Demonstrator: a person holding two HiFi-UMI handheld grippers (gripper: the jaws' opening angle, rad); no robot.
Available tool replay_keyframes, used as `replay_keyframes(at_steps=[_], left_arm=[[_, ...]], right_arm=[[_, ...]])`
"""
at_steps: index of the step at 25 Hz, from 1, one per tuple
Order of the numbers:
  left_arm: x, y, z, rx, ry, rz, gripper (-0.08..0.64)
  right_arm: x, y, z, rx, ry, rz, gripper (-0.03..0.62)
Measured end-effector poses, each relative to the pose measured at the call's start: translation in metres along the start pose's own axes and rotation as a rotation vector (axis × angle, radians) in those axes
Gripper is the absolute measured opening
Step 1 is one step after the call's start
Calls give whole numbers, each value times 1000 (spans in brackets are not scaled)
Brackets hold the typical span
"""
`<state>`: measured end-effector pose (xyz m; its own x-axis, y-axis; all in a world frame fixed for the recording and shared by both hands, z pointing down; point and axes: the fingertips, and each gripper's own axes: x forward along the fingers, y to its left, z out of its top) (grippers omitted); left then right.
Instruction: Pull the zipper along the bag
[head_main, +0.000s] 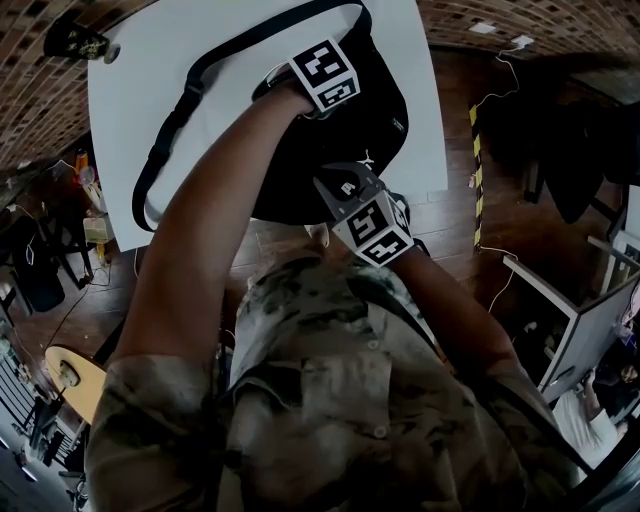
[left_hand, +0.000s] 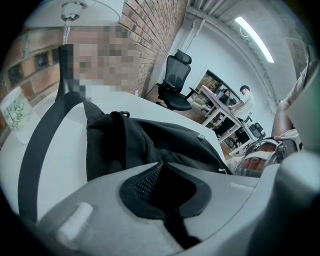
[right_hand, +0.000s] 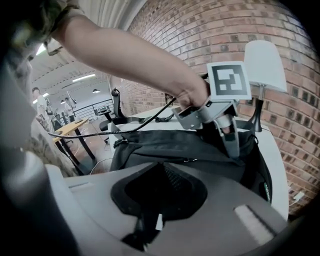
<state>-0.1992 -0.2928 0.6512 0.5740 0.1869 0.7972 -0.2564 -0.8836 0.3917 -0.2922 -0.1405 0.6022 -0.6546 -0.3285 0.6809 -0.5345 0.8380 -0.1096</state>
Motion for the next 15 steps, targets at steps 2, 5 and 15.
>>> replay_keyframes(at_steps=[2, 5, 15], left_arm=[[-1, 0, -1, 2, -4, 5, -2], [-1, 0, 0, 8, -12, 13, -2], [-2, 0, 2, 17, -33, 26, -2]], right_arm=[[4, 15, 2, -14, -5, 28, 35], [9, 36, 5, -32, -9, 70, 35], [20, 87, 6, -87, -4, 174, 35]])
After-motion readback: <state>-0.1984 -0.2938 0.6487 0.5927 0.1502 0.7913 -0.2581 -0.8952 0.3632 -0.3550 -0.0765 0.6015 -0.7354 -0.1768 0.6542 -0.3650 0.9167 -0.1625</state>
